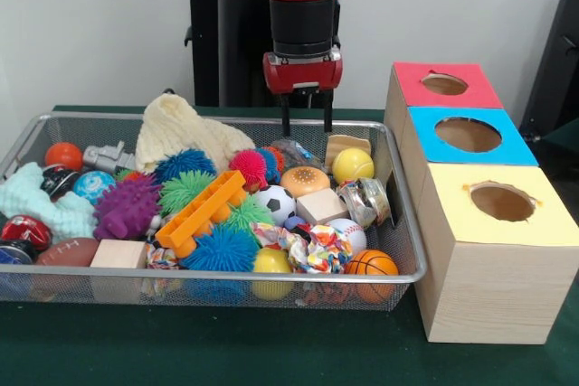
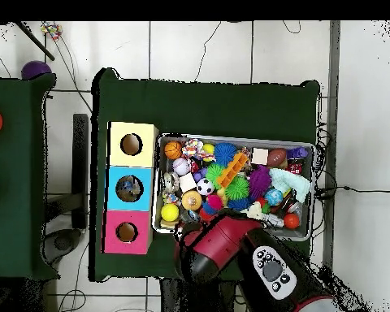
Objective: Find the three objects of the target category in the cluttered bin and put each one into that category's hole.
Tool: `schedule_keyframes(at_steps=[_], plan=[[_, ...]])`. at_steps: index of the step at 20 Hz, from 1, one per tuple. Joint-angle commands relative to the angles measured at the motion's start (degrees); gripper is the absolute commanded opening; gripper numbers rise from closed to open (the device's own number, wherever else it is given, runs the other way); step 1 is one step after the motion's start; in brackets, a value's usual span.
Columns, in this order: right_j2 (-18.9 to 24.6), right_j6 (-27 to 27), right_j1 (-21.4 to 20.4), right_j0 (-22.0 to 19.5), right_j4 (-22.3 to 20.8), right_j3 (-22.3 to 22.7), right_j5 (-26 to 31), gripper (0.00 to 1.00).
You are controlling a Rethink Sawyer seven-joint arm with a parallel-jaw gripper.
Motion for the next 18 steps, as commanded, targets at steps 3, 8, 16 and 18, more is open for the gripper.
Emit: schedule_keyframes(at_steps=[3,8,16,18], plan=[[9.1,-21.5,1.9,-4.9,1.0,-3.3,9.9,1.00],[9.9,-22.2,4.5,-5.4,-0.7,-5.7,11.0,1.00],[15.3,-29.3,1.7,-9.6,3.9,-5.0,15.7,1.00],[15.3,-29.0,1.3,-9.5,3.6,-4.6,15.7,1.00]])
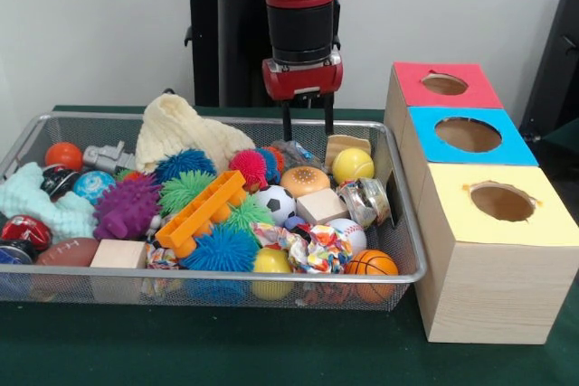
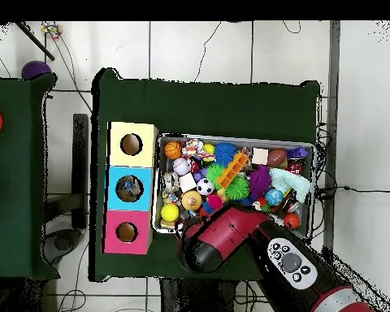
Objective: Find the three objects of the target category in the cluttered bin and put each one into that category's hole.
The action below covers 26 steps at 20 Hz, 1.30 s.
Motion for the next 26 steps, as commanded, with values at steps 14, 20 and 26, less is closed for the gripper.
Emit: schedule_keyframes(at_steps=[14,20,26], plan=[[6.5,-20.0,-0.8,0.6,0.8,-4.3,8.4,1.00],[8.7,-23.7,-2.2,-0.3,3.3,-4.3,11.2,1.00],[11.2,-26.1,-0.8,-2.3,4.3,-3.9,11.7,1.00]])
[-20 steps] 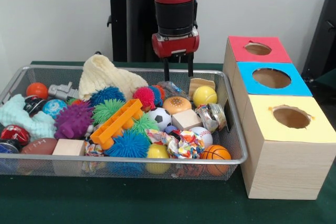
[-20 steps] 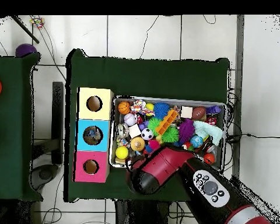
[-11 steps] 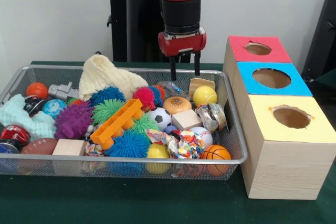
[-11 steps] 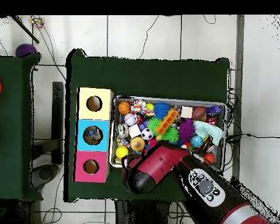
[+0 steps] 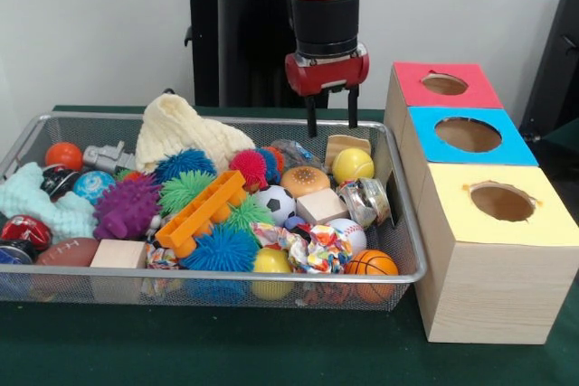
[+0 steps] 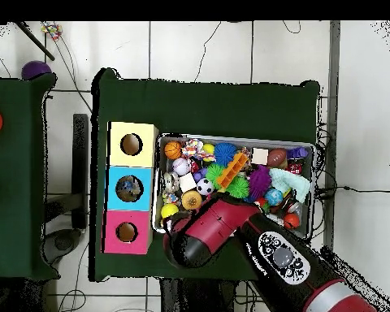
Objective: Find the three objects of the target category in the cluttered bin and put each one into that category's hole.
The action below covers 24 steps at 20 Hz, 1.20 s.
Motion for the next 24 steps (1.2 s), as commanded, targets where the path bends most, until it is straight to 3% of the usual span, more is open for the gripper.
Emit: schedule_keyframes(at_steps=[1,8,16,17,24], plan=[[5.9,-22.3,0.5,-2.5,2.3,-4.1,8.3,1.00],[7.4,-25.0,0.4,-4.6,3.7,-7.1,11.1,1.00],[8.8,-31.1,5.6,-8.1,4.1,-11.5,11.7,1.00],[8.8,-31.5,5.4,-9.1,3.9,-10.3,11.1,1.00],[8.8,-34.5,7.4,-9.2,4.2,-12.9,12.0,1.00]])
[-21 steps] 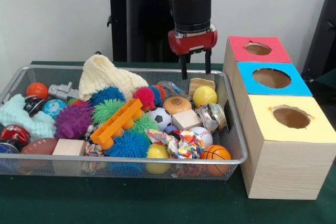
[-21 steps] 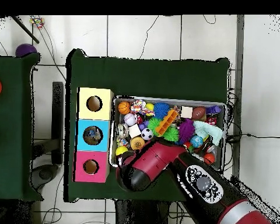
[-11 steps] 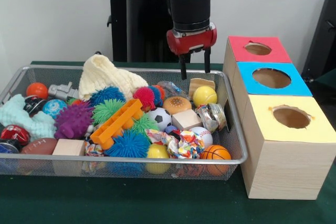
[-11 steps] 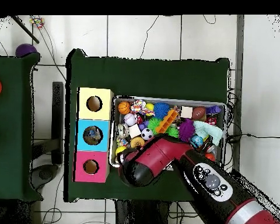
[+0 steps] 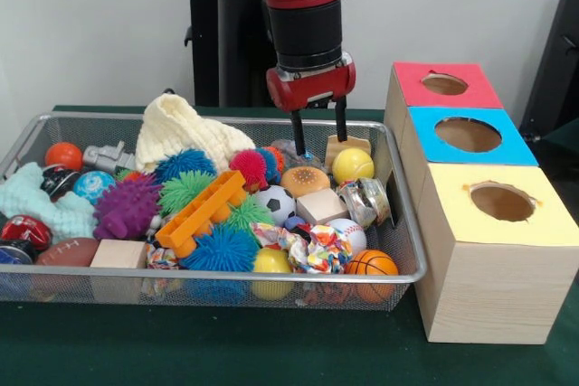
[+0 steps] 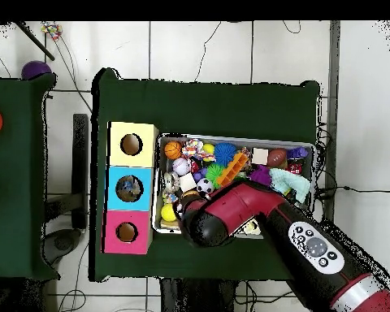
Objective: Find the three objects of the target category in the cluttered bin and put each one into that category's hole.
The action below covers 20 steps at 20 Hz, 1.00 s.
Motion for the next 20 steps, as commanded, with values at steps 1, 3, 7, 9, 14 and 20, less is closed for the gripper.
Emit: schedule_keyframes(at_steps=[1,3,7,9,14,20], plan=[[2.7,-20.5,3.6,-1.1,0.9,-8.1,7.3,1.00],[2.6,-20.6,3.1,-1.1,1.0,-7.9,7.2,1.00],[1.4,-17.9,2.3,-0.2,-1.1,-6.3,4.2,1.00],[0.4,-15.3,1.9,0.6,-2.7,-4.8,2.2,1.00],[-2.1,-8.6,1.1,3.3,-6.7,-0.7,-2.6,1.00],[-5.2,-3.2,1.3,5.6,-11.6,2.2,-8.4,1.00]])
